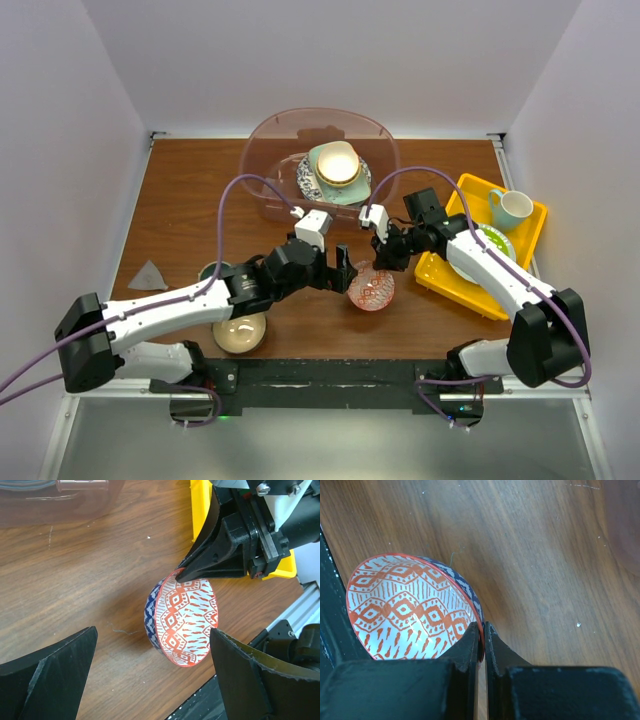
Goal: Place the mixed dishes into the plastic bin
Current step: Pick up the bowl from the center of the board.
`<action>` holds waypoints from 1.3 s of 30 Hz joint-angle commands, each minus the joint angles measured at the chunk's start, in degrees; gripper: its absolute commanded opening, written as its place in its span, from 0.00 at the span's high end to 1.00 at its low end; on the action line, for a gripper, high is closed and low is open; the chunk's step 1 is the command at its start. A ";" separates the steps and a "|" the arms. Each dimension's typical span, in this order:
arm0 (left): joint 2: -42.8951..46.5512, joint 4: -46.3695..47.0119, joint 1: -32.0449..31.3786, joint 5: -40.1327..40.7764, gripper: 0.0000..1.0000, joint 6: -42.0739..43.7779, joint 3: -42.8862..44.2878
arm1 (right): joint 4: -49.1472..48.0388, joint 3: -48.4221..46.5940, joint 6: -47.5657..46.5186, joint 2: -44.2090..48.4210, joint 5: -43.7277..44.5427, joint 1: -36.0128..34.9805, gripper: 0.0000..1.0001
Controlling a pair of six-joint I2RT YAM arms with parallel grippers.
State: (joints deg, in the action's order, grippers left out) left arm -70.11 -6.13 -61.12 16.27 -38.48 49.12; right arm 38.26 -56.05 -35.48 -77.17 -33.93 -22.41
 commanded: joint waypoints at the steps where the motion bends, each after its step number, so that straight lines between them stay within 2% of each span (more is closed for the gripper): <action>1: -0.64 -0.46 -1.10 4.55 0.00 -1.60 3.35 | -1.87 -0.29 1.21 1.93 -0.70 0.26 1.00; 19: -8.81 -5.73 -4.00 9.92 0.01 -3.80 8.35 | -1.61 -0.64 1.56 2.02 -1.66 0.35 1.00; 22: -11.00 -6.43 -4.27 9.92 0.13 -3.27 9.23 | -1.44 -0.72 1.56 2.11 -2.36 0.62 1.00; 23: -11.54 -6.79 -4.35 10.01 0.22 -3.27 9.93 | -1.43 -0.81 1.65 2.11 -2.54 0.62 1.00; 25: -13.46 -8.54 -4.62 10.62 0.29 -3.18 10.99 | -1.35 -0.90 1.65 2.11 -2.89 0.79 1.00; 26: -14.00 -9.33 -4.88 11.14 0.37 -3.18 12.30 | -1.26 -0.90 1.65 2.11 -2.89 0.79 1.00; 29: -16.72 -13.37 -5.50 13.43 0.50 -3.09 15.02 | -1.26 -0.99 1.73 2.11 -3.42 1.06 1.00; 34: -21.73 -19.79 -6.55 17.03 0.57 -3.71 19.51 | -1.08 -1.25 1.91 2.11 -4.03 1.32 1.00; 39: -24.81 -24.28 -7.96 20.81 0.78 -3.80 22.68 | -0.82 -1.25 2.00 2.11 -4.83 1.41 1.00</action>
State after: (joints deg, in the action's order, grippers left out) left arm -93.56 -25.58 -68.25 31.31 -41.74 68.23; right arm 38.17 -55.96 -34.11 -77.17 -34.57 -21.08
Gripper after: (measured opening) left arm 0.272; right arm 0.047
